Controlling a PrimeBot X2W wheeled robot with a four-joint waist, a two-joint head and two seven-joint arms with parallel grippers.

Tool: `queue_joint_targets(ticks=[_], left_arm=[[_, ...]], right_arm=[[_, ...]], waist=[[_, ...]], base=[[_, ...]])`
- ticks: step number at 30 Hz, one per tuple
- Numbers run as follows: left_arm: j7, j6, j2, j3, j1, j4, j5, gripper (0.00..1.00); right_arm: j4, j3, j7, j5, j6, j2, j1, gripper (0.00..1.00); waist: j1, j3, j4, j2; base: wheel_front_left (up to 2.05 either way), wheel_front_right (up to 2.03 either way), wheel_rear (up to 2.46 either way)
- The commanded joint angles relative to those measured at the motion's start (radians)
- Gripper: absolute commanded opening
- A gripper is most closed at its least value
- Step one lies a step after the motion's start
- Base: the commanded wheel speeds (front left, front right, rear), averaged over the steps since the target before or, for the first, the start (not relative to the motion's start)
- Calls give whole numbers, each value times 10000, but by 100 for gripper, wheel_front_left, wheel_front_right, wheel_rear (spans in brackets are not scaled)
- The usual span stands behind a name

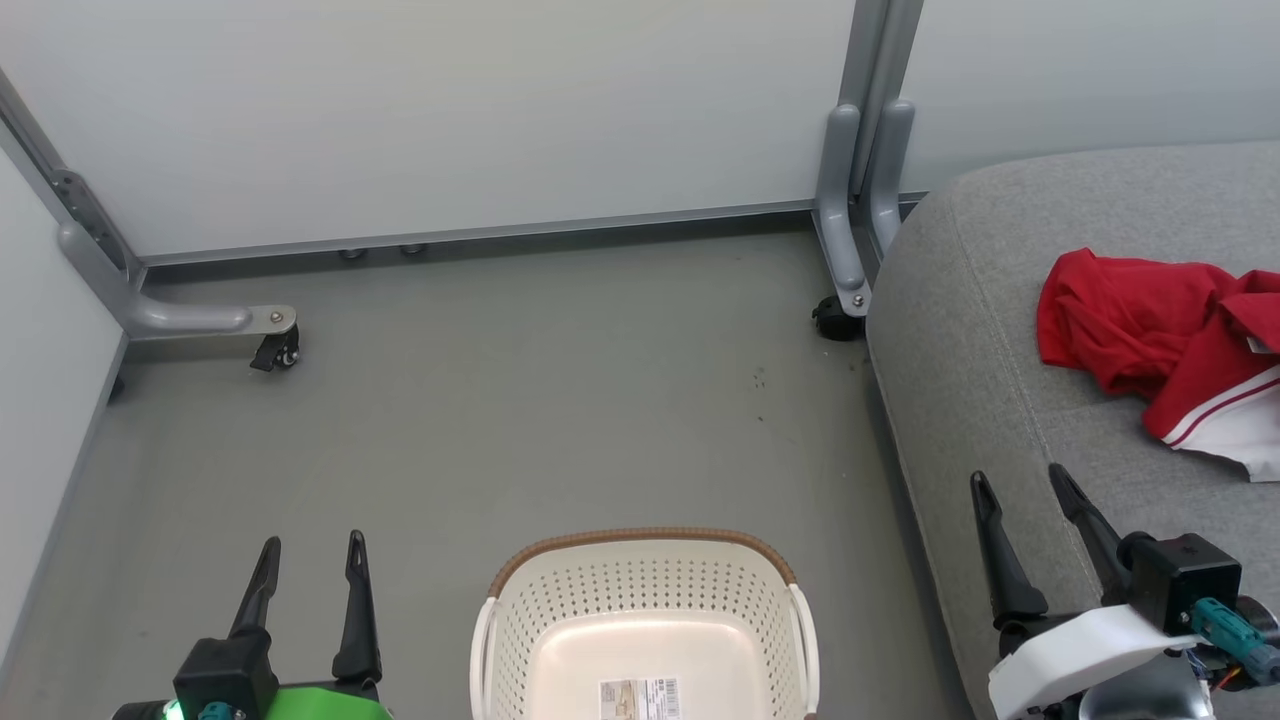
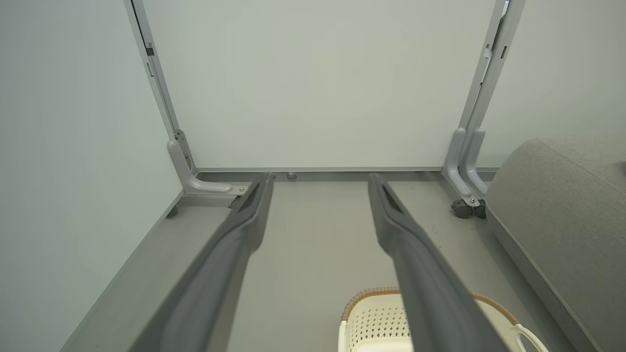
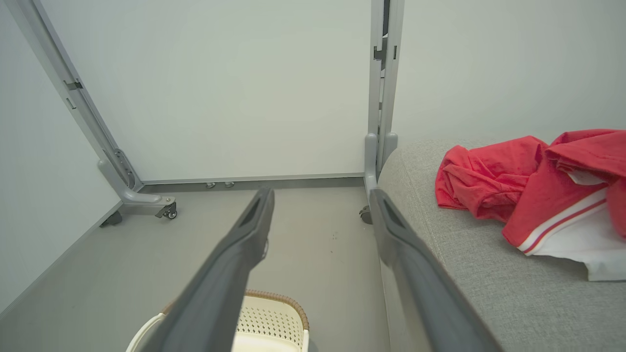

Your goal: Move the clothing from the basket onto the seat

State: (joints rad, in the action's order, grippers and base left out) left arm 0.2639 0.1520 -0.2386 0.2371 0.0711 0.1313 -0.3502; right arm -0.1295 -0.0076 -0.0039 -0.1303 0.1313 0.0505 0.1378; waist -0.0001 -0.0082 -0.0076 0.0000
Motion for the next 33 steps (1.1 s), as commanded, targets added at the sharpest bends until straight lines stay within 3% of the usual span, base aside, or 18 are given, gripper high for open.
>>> queue_joint_targets(ticks=[1, 26, 27, 33], left_arm=[[1, -66, -38, 20, 106, 35, 117, 100], [1, -256, 155, -196, -91, 366, 443, 100], [-1, -215, 120, -131, 2, 378, 417, 0], [-238, -395, 250, -313, -89, 457, -505, 0]], right_arm=[[-50, 24, 30, -79, -12, 14, 131, 100], [-60, 16, 40, -108, -11, 12, 135, 100], [-7, 37, 21, -149, 2, -8, 51, 0], [197, 78, -11, -1218, 1, 24, -14, 0]], waist=[[1, -20, -11, 0], [1, 62, 15, 0], [1, 62, 12, 0], [1, 66, 16, 0]], base=[[0, 0, 0], [0, 0, 0], [0, 0, 0], [0, 0, 0]])
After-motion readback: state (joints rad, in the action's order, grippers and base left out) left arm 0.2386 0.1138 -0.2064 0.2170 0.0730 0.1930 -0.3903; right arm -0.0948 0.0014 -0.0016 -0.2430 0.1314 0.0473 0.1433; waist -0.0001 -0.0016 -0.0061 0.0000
